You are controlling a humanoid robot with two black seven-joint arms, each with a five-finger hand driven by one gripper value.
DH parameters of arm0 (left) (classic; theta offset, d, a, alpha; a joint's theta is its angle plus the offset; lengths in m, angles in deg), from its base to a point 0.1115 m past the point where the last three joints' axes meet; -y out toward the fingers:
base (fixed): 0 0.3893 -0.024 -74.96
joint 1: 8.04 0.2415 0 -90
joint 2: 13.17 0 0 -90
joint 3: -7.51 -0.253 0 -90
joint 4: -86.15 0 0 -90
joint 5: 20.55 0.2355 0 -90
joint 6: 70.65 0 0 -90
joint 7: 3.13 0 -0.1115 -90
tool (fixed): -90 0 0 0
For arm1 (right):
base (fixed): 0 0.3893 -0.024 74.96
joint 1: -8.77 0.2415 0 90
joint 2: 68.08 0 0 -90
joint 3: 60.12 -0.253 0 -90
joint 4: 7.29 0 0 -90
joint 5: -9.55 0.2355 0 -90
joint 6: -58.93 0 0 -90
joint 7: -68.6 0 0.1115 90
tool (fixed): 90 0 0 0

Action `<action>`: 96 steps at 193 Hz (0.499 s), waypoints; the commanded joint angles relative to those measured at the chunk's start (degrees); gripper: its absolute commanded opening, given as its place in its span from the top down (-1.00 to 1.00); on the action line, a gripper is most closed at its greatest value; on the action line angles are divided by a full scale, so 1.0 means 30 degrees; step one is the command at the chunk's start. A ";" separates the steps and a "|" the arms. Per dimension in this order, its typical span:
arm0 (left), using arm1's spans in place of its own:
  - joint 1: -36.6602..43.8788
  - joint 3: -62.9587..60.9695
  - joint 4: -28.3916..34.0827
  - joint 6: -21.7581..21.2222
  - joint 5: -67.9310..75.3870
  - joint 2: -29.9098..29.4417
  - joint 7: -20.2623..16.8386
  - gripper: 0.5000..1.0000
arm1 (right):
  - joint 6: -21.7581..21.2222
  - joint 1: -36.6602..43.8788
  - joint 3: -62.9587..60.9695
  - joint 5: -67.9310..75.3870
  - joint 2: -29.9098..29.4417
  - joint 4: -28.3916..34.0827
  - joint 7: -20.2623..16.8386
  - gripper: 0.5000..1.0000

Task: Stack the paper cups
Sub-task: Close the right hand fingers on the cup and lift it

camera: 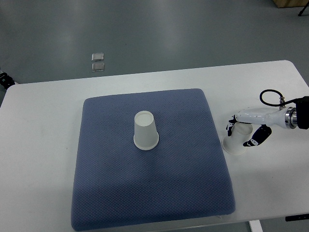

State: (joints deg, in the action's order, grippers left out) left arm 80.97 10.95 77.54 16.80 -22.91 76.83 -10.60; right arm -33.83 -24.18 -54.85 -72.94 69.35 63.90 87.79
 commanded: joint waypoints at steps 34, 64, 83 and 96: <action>0.0006 -0.0002 0.0000 0.0000 -0.0004 0.0000 0.0000 -1.00 | -0.0018 -0.0089 0.0028 -0.0482 -0.0282 -0.0058 0.0078 0.39; -0.0023 -0.0002 0.0000 0.0000 -0.0004 0.0000 0.0000 -1.00 | -0.0076 -0.0001 -0.0001 -0.0482 -0.0282 -0.0058 0.0079 0.47; 0.0006 -0.0002 0.0000 0.0000 -0.0004 0.0000 0.0000 -1.00 | -0.0106 0.0116 -0.0001 -0.0453 -0.0282 -0.0058 0.0108 0.47; 0.0006 -0.0002 0.0000 0.0000 -0.0004 0.0000 0.0000 -1.00 | -0.0135 0.0204 -0.0030 -0.0423 -0.0253 -0.0058 0.0108 0.47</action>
State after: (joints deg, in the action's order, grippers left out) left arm 80.96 10.94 77.54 16.80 -22.91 76.83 -10.60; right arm -34.16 -23.94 -54.79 -74.37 68.50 63.72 88.10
